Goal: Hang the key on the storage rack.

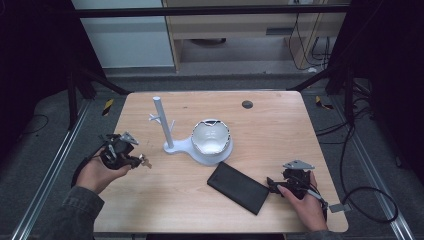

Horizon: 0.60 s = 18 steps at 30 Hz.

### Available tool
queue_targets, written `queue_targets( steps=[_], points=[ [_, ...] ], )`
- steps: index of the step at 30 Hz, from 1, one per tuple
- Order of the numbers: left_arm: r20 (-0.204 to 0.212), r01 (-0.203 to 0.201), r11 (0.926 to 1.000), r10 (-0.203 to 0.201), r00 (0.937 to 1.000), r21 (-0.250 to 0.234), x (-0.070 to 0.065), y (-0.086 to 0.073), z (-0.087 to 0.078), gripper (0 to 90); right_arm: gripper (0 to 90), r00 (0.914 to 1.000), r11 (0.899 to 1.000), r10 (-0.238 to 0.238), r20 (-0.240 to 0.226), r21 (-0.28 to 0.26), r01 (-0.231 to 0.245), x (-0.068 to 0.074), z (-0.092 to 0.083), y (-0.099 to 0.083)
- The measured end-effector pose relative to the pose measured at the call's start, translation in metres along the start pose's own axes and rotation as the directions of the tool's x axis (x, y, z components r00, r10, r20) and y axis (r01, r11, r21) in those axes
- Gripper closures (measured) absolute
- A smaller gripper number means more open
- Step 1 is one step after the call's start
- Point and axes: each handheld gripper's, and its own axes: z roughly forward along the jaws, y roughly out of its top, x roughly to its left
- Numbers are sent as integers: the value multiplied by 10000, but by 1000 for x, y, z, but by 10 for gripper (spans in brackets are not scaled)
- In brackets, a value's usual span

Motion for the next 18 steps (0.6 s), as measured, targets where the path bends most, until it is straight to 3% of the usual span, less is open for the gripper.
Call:
queue_targets(
  steps=[5,10,18],
  points=[
    [-351,21,10000,-21,9994,-6,10,15,-24,843,4,10000,10000,-3,1,1,3,0,0,0],
    [-757,-231,9997,234,9969,43,16,38,-49,842,4,10000,10000,-55,-11,-3,55,0,0,0],
    [-1124,-313,9994,293,9932,-158,21,62,-65,842,4,9999,9999,-104,-36,-7,104,0,1,0]
  ],
)
